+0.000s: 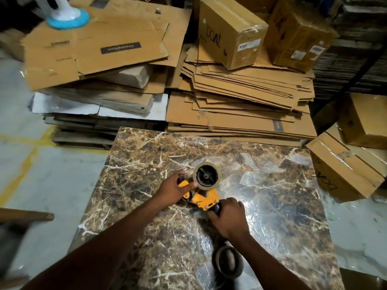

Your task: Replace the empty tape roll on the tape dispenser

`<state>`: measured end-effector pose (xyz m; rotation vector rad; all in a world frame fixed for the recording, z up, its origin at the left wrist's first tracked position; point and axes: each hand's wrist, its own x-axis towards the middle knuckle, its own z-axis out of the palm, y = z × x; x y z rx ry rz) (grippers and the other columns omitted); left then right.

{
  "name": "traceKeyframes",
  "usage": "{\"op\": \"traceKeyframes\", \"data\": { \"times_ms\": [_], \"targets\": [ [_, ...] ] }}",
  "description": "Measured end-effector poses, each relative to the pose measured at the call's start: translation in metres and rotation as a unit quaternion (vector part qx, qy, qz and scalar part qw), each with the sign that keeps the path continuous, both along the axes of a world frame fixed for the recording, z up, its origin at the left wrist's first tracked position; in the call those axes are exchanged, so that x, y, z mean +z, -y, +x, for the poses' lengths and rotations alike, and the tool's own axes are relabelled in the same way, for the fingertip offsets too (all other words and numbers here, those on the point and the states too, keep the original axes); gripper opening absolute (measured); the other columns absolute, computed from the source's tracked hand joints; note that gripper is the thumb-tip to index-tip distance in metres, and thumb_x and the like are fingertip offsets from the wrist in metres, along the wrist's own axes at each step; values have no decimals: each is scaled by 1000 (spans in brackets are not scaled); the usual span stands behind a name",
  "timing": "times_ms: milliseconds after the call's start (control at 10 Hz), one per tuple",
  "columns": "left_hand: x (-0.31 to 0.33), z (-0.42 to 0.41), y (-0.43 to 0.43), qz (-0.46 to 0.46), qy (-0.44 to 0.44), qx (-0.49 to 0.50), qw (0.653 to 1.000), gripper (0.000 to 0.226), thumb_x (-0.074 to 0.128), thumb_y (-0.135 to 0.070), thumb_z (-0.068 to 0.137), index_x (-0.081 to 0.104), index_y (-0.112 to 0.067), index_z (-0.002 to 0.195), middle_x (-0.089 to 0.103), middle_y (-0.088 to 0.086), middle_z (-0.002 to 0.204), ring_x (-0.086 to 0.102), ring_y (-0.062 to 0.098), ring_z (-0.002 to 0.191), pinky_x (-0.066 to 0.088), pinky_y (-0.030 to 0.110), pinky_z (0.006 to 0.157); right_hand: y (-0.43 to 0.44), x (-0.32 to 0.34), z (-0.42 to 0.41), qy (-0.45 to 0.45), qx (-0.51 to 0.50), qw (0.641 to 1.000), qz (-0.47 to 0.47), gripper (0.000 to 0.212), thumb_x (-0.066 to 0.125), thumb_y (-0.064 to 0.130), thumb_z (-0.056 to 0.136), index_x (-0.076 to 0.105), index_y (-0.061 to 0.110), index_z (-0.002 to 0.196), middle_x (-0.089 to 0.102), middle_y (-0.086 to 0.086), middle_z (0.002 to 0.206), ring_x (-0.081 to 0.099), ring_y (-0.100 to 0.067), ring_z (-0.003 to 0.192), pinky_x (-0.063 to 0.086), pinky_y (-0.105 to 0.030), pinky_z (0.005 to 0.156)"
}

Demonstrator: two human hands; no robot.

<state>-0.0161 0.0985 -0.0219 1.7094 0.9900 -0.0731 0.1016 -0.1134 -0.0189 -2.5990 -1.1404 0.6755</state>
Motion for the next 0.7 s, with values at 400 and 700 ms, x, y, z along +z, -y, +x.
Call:
{"op": "traceKeyframes", "data": {
  "times_ms": [400,700],
  "targets": [
    [-35,-17,11,201,-186,-120,954,122,41,-103,71,40,-22,161,29,7,174,34,35,156,34,58,123,14,-41,2,-19,65,992,-105,87,26,71,91,13,28,166,2,-5,176,3,-34,161,7,-65,125],
    [-12,-27,14,322,-136,-277,895,112,29,-96,88,-18,-32,167,-25,2,175,-17,24,163,-6,62,129,17,-40,9,-37,46,994,-94,124,28,101,77,-10,23,165,-12,-8,174,-6,-32,161,-1,-60,127]
  ]
}}
